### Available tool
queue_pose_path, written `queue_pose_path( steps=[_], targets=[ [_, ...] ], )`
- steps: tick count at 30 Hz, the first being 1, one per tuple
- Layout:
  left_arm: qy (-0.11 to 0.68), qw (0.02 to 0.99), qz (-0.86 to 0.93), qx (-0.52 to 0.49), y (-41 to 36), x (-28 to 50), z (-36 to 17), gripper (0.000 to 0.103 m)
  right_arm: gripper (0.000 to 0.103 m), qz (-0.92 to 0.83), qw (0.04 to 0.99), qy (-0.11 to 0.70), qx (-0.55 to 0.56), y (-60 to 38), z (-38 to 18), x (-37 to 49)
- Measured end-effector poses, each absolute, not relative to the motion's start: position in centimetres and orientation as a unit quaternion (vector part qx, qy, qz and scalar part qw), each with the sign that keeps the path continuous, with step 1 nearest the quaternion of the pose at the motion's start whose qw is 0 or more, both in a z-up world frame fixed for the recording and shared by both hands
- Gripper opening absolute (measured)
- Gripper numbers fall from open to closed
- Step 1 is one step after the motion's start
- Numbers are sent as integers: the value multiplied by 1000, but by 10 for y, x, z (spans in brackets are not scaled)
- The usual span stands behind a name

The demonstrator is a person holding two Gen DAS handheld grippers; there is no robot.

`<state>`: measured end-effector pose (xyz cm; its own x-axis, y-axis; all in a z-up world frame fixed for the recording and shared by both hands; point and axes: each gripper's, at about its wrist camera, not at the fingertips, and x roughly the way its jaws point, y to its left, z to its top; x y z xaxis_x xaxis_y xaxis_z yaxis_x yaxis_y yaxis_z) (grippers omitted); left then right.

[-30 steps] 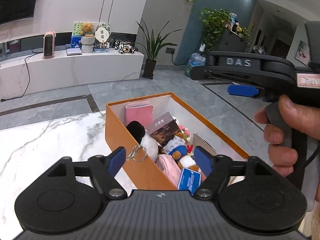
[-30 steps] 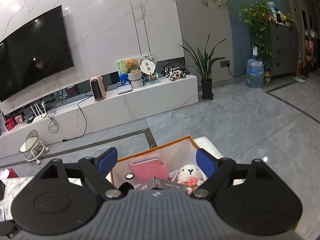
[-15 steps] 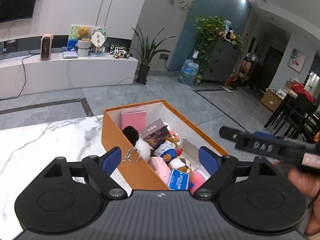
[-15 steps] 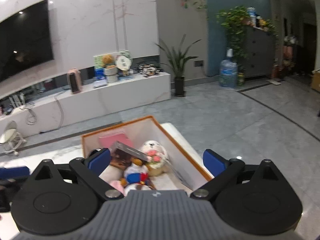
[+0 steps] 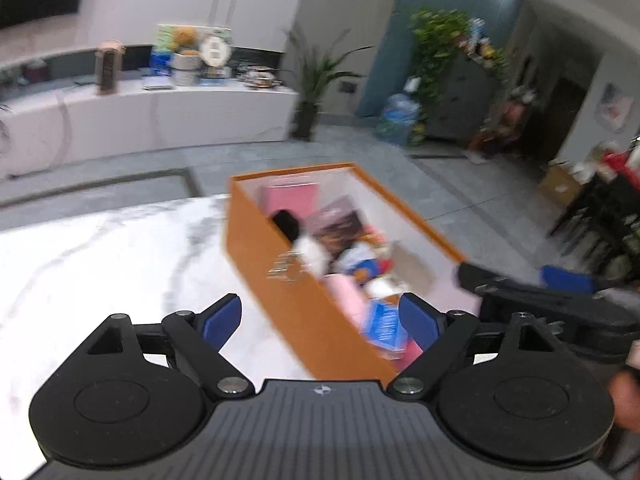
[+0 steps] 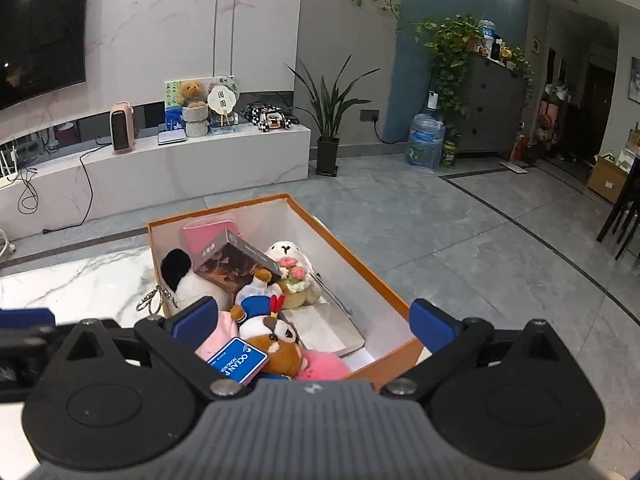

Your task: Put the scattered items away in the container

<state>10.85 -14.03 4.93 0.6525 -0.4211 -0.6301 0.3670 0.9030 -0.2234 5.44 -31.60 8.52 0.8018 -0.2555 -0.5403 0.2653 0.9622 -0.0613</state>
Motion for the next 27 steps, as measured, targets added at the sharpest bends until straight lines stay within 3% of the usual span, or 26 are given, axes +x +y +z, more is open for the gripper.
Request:
queue_pose_path(
  steps=[27],
  targets=[
    [364, 904, -220, -26, -143, 108, 47, 101, 102, -180, 933, 312, 24, -313, 84, 58]
  ],
)
